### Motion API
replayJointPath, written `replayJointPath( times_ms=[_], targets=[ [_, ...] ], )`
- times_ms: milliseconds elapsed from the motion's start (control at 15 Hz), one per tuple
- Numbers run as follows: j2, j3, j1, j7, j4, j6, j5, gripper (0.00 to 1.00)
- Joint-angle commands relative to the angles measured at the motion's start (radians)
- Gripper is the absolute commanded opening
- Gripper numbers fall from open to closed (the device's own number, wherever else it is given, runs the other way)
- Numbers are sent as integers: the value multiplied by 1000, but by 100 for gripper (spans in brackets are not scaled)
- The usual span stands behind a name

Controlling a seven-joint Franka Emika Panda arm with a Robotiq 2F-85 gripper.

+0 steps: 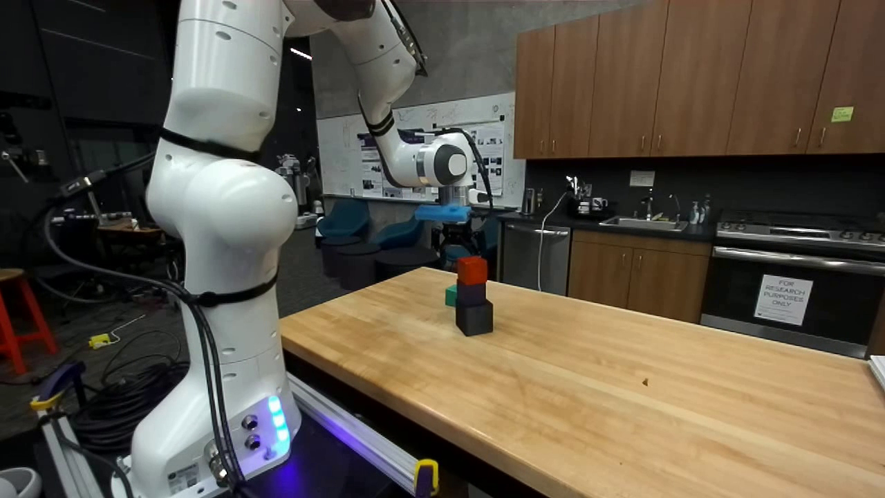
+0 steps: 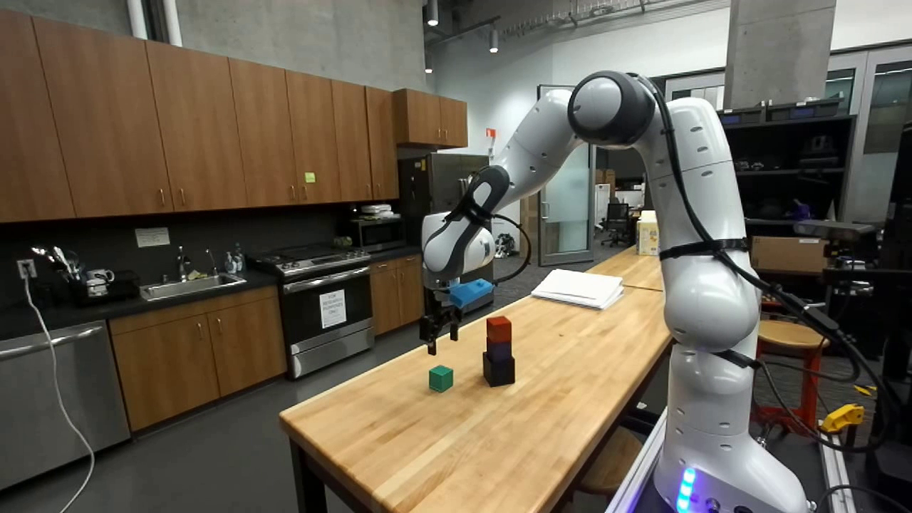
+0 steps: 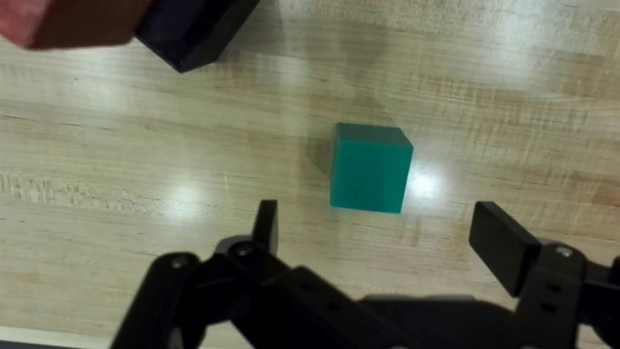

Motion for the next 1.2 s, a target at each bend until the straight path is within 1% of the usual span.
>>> replayJointPath(
  times_ms=[0, 733, 1133],
  targets=[
    [50, 3, 9, -20, 49, -26, 17, 100],
    [135, 3, 4, -20, 87, -63, 17, 100],
    [174, 5, 3, -23, 127, -85, 17, 100]
  ],
)
